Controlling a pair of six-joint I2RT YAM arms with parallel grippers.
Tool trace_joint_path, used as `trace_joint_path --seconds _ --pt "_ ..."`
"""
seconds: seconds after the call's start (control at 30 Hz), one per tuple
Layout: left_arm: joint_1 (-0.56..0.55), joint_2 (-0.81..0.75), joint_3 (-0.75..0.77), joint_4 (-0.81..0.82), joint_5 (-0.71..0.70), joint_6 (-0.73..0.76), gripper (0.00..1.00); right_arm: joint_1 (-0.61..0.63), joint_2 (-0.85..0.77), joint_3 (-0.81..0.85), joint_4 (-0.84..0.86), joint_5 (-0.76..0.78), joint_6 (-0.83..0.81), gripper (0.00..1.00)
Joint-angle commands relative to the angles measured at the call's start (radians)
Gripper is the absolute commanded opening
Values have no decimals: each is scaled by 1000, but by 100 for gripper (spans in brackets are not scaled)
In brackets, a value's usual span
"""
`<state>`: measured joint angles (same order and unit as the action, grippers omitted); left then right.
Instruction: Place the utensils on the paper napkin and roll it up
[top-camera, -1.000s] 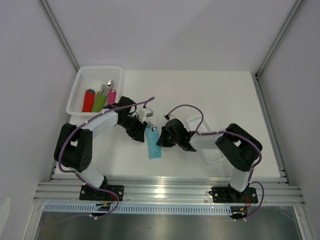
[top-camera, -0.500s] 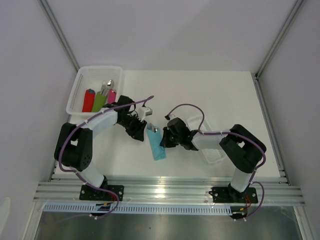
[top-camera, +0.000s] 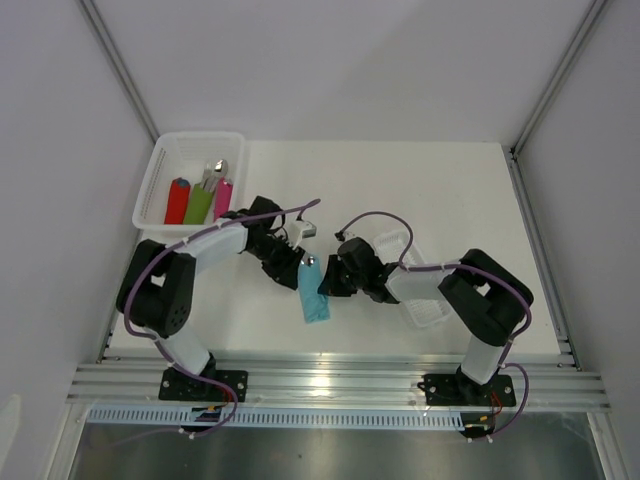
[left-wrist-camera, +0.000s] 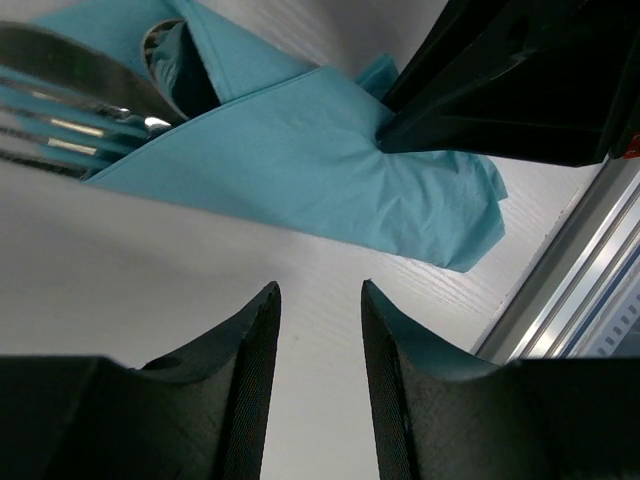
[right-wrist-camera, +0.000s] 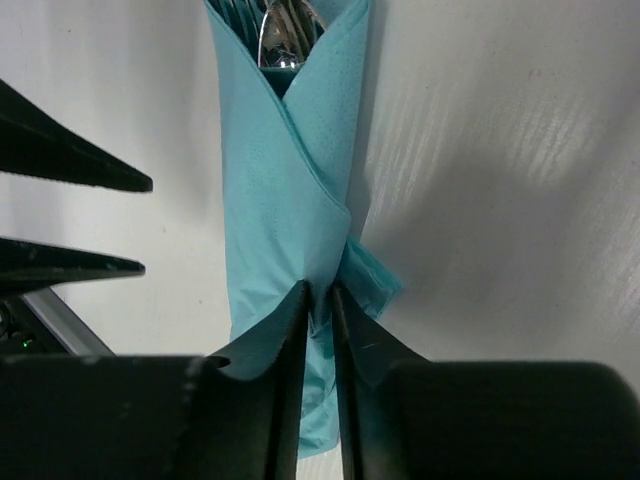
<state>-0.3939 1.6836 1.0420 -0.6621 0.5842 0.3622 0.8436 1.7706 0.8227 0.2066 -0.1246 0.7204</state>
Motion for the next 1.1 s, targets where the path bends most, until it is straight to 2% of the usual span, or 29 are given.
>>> trace_joint_path --seconds 0.0,0.07,0.27,0.53,0.73,0.87,1.07 --pt "-37 25 21 32 11 -26 42 14 -40 15 -82 65 -4 22" --pt "-48 44 35 35 -18 -35 42 28 -51 36 -110 85 -12 29" --pt "-59 97 49 21 -27 -45 41 37 -89 73 -203 183 -16 34" --pt "-60 126 62 19 -37 -45 40 43 -73 95 -262 209 -44 41" --pt "-60 125 56 24 -37 -45 40 29 -40 56 -214 137 -24 45" --pt "-60 126 56 24 -32 -45 40 -3 -39 -26 -75 34 11 48" --pt "-60 131 55 24 -37 -40 39 -14 -20 -88 0 -41 19 50"
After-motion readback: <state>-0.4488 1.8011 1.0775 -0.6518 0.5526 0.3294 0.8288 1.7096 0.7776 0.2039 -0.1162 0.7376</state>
